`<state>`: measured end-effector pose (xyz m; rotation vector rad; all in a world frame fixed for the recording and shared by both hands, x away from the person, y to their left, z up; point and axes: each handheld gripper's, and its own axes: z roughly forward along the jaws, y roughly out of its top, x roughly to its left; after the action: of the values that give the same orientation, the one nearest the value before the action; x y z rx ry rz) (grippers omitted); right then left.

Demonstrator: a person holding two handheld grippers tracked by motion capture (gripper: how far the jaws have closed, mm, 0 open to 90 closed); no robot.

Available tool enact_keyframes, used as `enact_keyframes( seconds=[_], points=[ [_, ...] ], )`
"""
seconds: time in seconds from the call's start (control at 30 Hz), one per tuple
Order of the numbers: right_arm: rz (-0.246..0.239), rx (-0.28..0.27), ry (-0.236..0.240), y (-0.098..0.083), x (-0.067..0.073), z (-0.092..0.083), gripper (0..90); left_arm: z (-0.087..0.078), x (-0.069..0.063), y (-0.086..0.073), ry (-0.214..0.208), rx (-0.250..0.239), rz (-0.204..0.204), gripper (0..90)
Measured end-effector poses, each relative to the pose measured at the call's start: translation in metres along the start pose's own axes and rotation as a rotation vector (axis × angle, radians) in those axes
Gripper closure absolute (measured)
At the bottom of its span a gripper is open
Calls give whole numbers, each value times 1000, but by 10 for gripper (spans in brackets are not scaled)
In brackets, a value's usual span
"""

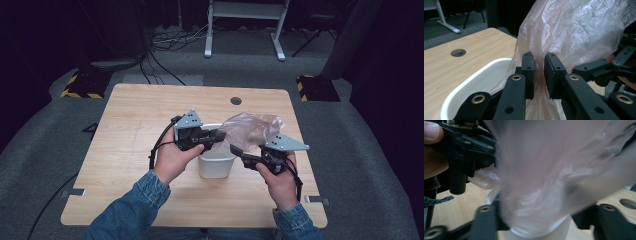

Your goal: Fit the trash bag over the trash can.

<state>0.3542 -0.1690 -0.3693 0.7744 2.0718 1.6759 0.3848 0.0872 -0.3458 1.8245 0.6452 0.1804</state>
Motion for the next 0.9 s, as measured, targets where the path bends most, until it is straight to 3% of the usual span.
enact_keyframes(
  seconds=[0.07, 0.17, 0.23, 0.33, 0.43, 0.73, 0.9],
  points=[
    [-13, 12, 9, 2, 0, 0, 633, 1, -1, 0, -3, 6, -4, 778],
    [-19, 18, 24, 5, -1, -1, 812, 4, -2, -1, -5, 13, 0, 756],
    [-9, 10, 33, 6, -2, -3, 885, 4, -3, -1, 6, 8, 2, 696],
    [3, 2, 23, 7, -4, -6, 897, 1, -3, 0, 65, -13, 22, 476],
    [6, -5, 10, 11, -7, -10, 897, -8, -2, 1, 101, -26, 27, 392],
    [-10, -11, -51, 21, -26, -32, 897, -40, 7, -4, 173, -53, 35, 372],
    [-7, -31, -83, 24, -33, -47, 896, -39, 15, -11, 175, -15, 16, 420]
  ],
)
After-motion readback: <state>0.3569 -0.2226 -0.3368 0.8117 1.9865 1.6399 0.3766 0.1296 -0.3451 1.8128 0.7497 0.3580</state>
